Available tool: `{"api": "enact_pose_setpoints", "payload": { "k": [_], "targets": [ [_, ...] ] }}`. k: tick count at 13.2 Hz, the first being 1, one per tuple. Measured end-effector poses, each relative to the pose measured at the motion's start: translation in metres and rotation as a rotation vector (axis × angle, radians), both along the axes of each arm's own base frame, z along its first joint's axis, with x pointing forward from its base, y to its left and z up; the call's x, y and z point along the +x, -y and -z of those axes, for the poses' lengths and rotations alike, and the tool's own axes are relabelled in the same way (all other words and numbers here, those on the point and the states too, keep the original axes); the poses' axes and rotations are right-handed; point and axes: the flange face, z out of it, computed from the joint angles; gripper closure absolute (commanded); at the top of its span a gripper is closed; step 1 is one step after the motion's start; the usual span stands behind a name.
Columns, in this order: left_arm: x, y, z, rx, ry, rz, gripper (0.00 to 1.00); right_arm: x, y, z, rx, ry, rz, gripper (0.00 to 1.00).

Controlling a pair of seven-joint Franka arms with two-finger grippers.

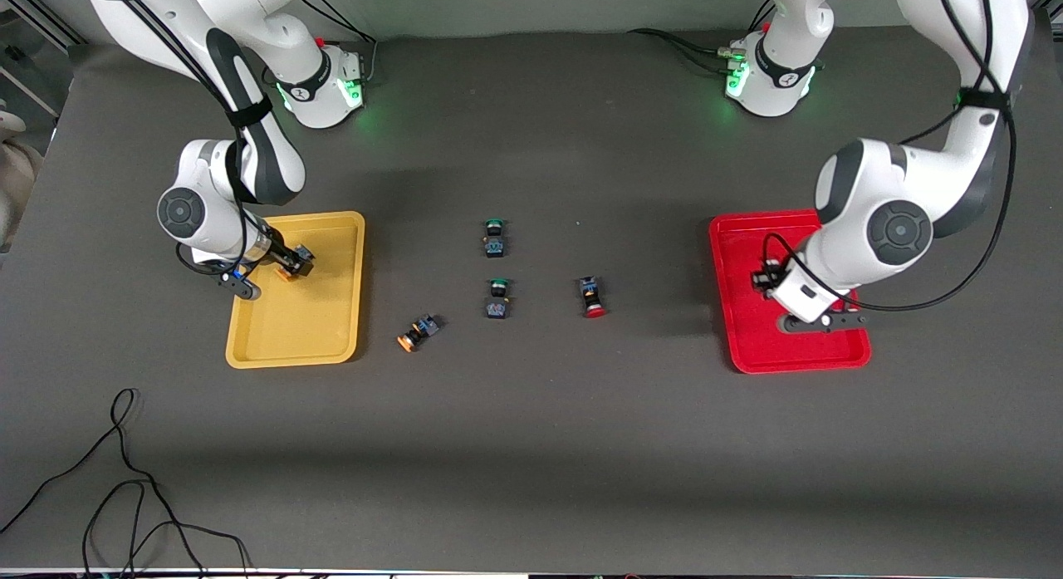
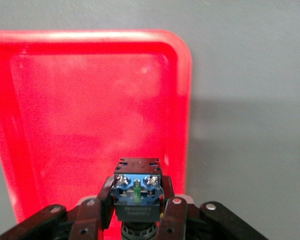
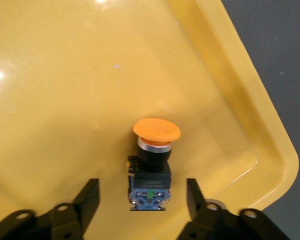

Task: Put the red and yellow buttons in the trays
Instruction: 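Reach the right gripper to the second orange button while the left gripper releases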

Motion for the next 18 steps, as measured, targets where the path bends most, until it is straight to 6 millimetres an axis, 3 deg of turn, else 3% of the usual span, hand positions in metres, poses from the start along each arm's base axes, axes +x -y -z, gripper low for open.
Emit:
{"api": "enact_pose_setpoints", "payload": {
  "k": [2,3,4,5,7,9,12,14,16,18],
  "targets": [
    [-0.011,-0.005,0.056,-0.016,0.036,0.012,1.00,0.016,-0.008,-0.021,0.021,0.001,-0.003,0.00],
    [-0.015,-0.005,0.078,-0.025,0.032,0.013,0.80,0.031,-0.016,-0.040,0.032,0.005,-0.003,0.00],
    [-0.018,-0.007,0.093,-0.029,0.024,0.013,0.29,0.049,-0.029,-0.064,0.042,0.017,-0.001,0.00],
    [-0.018,-0.009,0.100,-0.028,0.017,0.011,0.01,0.068,-0.045,-0.090,0.049,0.038,0.002,0.00],
    [-0.015,-0.013,0.097,-0.024,0.024,0.007,0.01,0.102,-0.088,-0.134,0.080,0.103,0.024,0.00],
    [-0.009,-0.014,0.076,-0.008,0.018,0.009,0.01,0.129,-0.140,-0.146,0.126,0.143,0.054,0.00],
    [0.004,-0.010,-0.014,0.044,-0.009,0.020,0.01,0.159,-0.216,-0.115,0.110,0.147,0.096,0.00],
    [0.009,0.008,-0.067,0.037,0.003,0.012,0.01,0.170,-0.250,-0.084,0.091,0.153,0.115,0.00],
    [0.009,0.047,-0.094,0.012,0.034,-0.022,0.01,0.176,-0.259,-0.046,0.066,0.153,0.117,0.00],
    [0.002,0.103,-0.100,-0.003,0.047,-0.056,0.01,0.175,-0.254,-0.014,0.037,0.129,0.121,0.00]
  ]
}}
